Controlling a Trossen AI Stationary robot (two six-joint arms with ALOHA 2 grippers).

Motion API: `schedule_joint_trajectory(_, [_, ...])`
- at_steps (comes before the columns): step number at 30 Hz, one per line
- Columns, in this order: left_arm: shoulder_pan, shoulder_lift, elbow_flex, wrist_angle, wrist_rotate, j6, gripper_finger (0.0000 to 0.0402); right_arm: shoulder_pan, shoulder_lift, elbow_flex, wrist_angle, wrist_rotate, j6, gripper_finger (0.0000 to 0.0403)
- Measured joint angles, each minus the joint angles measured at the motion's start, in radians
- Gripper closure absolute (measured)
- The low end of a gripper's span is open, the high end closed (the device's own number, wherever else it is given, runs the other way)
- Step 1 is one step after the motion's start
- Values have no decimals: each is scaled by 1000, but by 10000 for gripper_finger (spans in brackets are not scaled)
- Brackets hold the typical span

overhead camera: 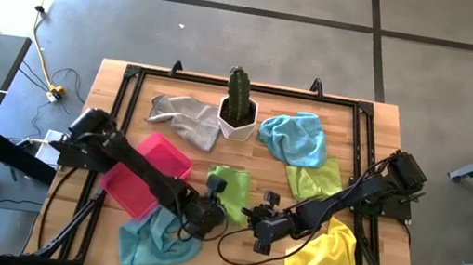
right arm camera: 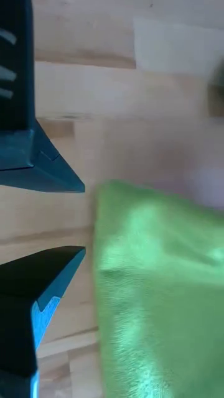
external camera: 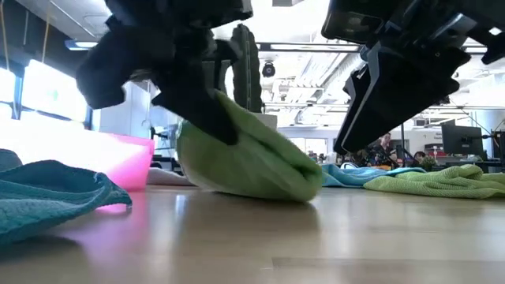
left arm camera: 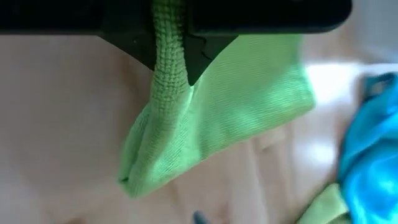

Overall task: Fold microfiber towels
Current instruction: Put the green towel in the pink bin

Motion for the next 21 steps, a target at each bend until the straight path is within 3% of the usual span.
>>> schedule_joint_trajectory(6, [90,-111,3,-127,-77,245,400,0,-36,0,-14,41,-3,261])
schedule_joint_trajectory(13, [241,-211,4,-221,-79,518,401,0,-72,0,-31,75,0,261])
schedule_joint_trajectory(21, [414,-295,5,-259,33,725,401,-9,-86,0,-37,118,-3,261])
